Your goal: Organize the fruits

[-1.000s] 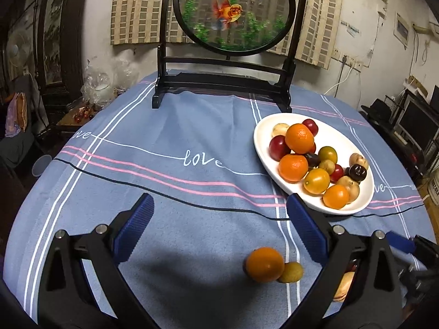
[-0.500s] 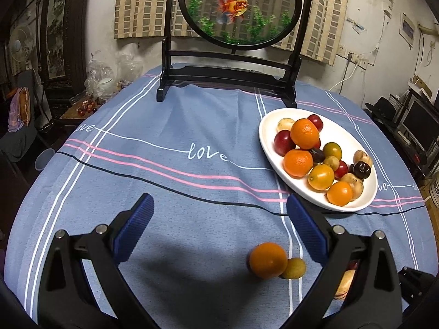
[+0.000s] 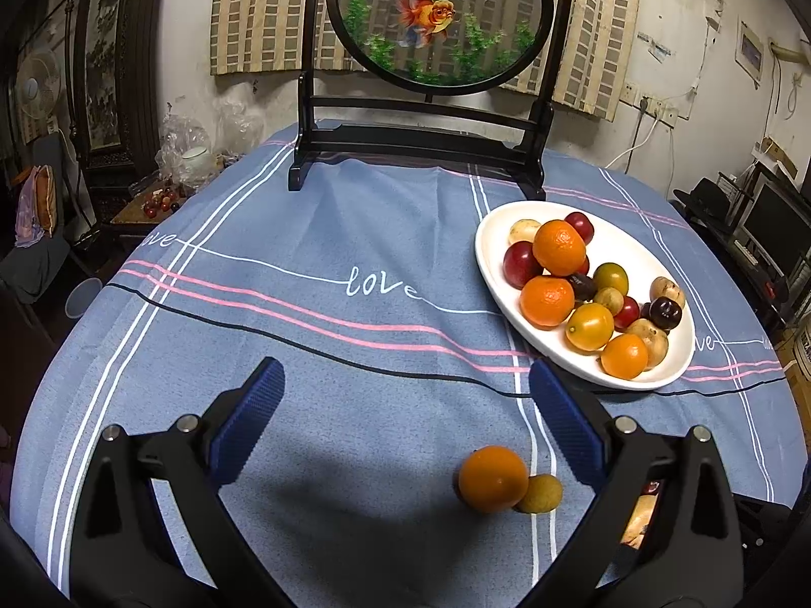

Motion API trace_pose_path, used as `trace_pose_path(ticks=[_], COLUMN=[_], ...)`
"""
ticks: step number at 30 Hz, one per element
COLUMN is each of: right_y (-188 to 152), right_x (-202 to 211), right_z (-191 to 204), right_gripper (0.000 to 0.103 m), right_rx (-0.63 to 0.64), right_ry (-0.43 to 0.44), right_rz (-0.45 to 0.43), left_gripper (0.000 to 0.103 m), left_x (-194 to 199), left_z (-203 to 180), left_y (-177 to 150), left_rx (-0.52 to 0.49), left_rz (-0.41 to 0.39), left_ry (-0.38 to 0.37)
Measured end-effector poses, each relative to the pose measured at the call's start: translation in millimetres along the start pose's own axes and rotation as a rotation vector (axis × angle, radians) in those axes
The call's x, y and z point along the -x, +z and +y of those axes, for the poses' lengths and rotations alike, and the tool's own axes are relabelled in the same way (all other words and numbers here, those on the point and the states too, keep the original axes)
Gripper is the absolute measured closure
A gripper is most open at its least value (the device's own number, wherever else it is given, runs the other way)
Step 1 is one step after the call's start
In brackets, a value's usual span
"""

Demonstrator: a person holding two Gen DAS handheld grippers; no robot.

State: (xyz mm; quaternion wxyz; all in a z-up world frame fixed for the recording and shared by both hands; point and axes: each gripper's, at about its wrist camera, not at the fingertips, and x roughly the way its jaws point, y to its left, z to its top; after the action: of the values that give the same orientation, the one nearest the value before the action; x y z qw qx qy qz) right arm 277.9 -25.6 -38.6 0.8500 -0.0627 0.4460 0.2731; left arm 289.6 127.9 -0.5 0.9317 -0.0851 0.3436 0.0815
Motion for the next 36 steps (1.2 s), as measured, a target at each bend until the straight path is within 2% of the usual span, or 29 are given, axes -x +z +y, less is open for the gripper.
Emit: trace_pose_path(ticks=[4,7,12,14,16,18,22,25,31,34,36], right_y=[-0.7,-0.6,1.6,1.5,1.0,0.0,-1.3,-1.5,-1.6,-1.8,-1.7], right_x=[1.5,11.9,32.3,32.4,31.3,31.5,34.3,33.7,33.0,31.9,31.4], right_z=[-0.6,-6.2,-22.4,-28.7,-32.6,-32.4,-31.9,-32.8,-33.4,-34.0,-34.2], right_gripper=[0.062,0.062,0.063,0.063,0.063,0.063,0.063,0.063,0.063,0.063,0.063], right_rx=[0.000,-0.021,-0.083,-0.112,-0.132,-0.136,-0.134,-0.138,-0.139,-0.141,-0.142], right_ry=[0.002,0.032,0.047,0.043,0.045,0.049,0.049,0.043,0.041,0.037,0.034], right_rz=[-0.002,-0.037,-0.121,-0.118,-0.109,-0.107,-0.113,-0.113,-0.110,-0.105,-0.103], left_gripper=[0.004,0.004,0.006,0.015,0.031,0.039,0.046,0.056,0.058,0.058,0.058], left_x=[0.9,3.8,0.6,-4.8,-10.8,-18.1,-23.0,-26.7,-30.7,-35.7,-35.0], left_z=[0.1,1.1,3.1,0.6,-3.8,-11.7,-23.8,-22.4,-16.6,-21.0,-24.9], left_y=[-0.1,0.4,-3.7,-7.9,-11.7,-17.9,-27.0,-28.8,-31.0,-36.4,-39.9], left_rx=[-0.016,-0.038,-0.098,-0.110,-0.116,-0.134,-0.182,-0.174,-0.137,-0.136,-0.153], left_rz=[0.001,-0.016,0.022,0.060,0.111,0.168,0.199,0.221,0.256,0.311,0.306], left_ry=[0.005,0.016,-0.064,-0.114,-0.166,-0.215,-0.223,-0.231,-0.274,-0.317,-0.305])
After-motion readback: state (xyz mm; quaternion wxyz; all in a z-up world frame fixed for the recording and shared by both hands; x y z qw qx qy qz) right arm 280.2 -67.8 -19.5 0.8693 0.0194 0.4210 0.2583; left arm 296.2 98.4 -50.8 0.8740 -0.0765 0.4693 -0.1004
